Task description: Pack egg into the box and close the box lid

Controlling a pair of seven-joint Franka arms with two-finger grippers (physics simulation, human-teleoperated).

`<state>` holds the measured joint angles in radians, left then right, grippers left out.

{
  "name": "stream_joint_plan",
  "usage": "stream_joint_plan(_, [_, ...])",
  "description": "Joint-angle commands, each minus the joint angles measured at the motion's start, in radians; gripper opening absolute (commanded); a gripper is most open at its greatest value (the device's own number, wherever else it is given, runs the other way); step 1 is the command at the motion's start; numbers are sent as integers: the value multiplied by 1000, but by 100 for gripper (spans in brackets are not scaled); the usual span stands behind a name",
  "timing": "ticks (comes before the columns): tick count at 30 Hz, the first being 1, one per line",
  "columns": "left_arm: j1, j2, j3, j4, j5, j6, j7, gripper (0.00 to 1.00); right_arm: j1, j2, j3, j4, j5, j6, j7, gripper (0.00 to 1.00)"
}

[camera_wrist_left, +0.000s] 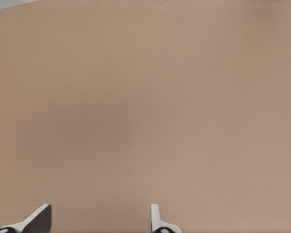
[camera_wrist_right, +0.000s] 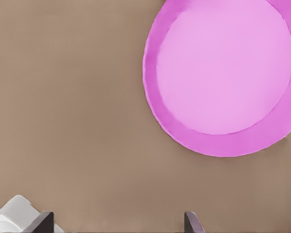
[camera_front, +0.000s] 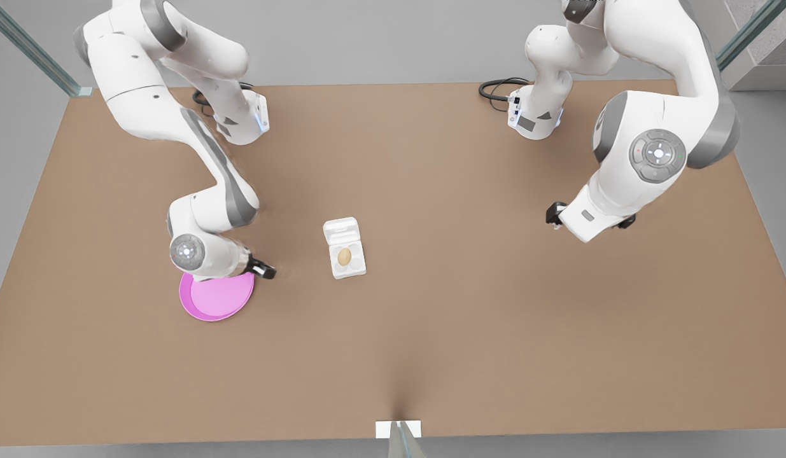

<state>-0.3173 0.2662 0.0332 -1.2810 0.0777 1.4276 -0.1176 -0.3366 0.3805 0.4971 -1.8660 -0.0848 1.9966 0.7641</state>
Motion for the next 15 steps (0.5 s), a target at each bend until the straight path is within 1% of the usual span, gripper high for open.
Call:
stream_joint_plan(1, [-28,-33,-27,14,-48,-52,-193,100,-117,-124,-55,-47,-33,-84,-835,100])
stream_joint_plan(2, [-40,-27,-147,8,-49,-59,-312,100,-113,-135,-72,16,-43,-193,-841,100])
stream_joint_plan(3, [-68,-24,-269,15,-61,-45,-580,100,-127,-91,-69,178,-84,-338,-844,100])
stream_joint_plan(4, [-77,-12,-375,20,-61,7,-819,100,-119,-106,-69,237,-79,-426,-848,100])
stream_joint_plan(5, [-183,33,-415,20,-53,105,-1073,100,-49,-107,-121,330,-69,-556,-855,100])
stream_joint_plan(6, [-302,65,-409,20,-47,183,-1235,100,83,-173,-270,327,14,-564,-856,100])
stream_joint_plan(7, [-402,99,-408,20,-23,234,-1323,100,108,-202,-304,323,23,-567,-855,100])
stream_joint_plan(8, [-457,169,-411,20,60,306,-1450,100,185,-209,-365,330,23,-567,-853,100])
stream_joint_plan(9, [-467,226,-414,20,59,404,-1507,100,205,-187,-368,355,22,-565,-842,100])
stream_joint_plan(10, [-493,283,-404,20,66,456,-1548,100,238,-150,-404,399,23,-570,-839,100])
stream_joint_plan(11, [-525,335,-406,17,158,459,-1551,100,229,-140,-405,401,36,-567,-841,100])
stream_joint_plan(12, [-525,372,-406,11,205,459,-1551,100,223,-72,-408,467,33,-570,-842,100])
stream_joint_plan(14, [-528,455,-408,2,284,465,-1561,100,223,-54,-407,473,23,-473,-851,100])
stream_joint_plan(15, [-522,485,-406,3,294,525,-1561,100,223,-40,-407,472,31,-455,-848,100])
